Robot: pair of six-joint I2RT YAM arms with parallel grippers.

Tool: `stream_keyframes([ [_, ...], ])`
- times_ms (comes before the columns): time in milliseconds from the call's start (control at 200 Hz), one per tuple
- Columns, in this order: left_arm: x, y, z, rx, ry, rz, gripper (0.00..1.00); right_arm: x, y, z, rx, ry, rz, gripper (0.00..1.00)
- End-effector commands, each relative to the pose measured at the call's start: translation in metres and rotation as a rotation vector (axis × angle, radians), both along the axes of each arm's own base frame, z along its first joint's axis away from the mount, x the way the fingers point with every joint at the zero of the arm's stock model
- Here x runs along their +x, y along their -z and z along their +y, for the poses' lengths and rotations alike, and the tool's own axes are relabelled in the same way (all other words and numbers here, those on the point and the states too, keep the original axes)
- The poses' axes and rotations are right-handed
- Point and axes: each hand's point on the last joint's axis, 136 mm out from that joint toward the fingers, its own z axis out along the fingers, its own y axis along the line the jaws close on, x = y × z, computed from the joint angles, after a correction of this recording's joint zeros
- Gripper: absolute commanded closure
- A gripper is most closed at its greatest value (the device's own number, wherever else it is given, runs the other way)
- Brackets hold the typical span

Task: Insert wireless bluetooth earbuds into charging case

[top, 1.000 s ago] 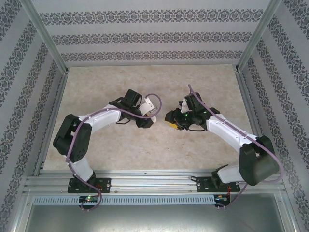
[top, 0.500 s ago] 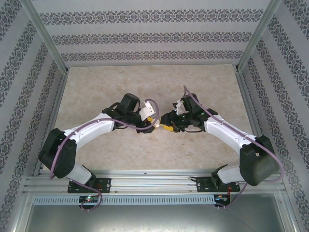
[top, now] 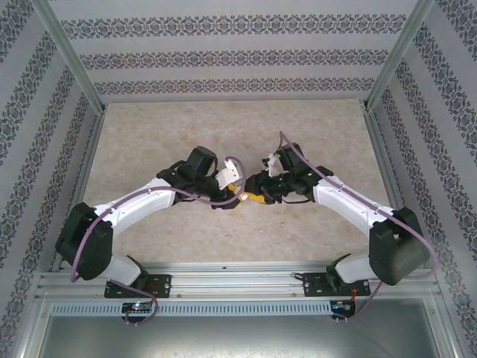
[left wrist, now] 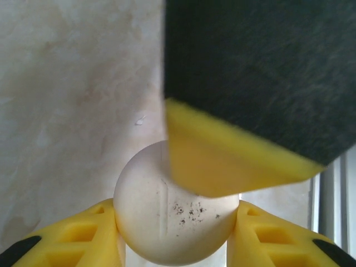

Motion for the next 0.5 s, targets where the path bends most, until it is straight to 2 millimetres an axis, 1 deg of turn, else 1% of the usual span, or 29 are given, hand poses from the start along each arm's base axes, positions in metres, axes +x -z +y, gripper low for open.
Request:
stream_keyframes([
  [0, -0.010, -0.015, -0.008, -0.046, 0.044, -0.010, 0.63, 0.004, -0.015, 0.004, 0.018, -0.017, -0.058, 0.56],
  [85, -0.011, -0.018, -0.009, -0.057, 0.051, -0.008, 0.63, 0.006, -0.018, 0.004, 0.022, -0.019, -0.066, 0.56],
  [225, -0.011, -0.022, -0.010, -0.066, 0.057, -0.012, 0.63, 0.006, -0.015, 0.007, 0.028, -0.032, -0.051, 0.58],
  [495, -0.012, -0.024, -0.010, -0.068, 0.063, -0.017, 0.62, -0.001, -0.019, 0.018, 0.065, -0.087, -0.038, 0.66],
])
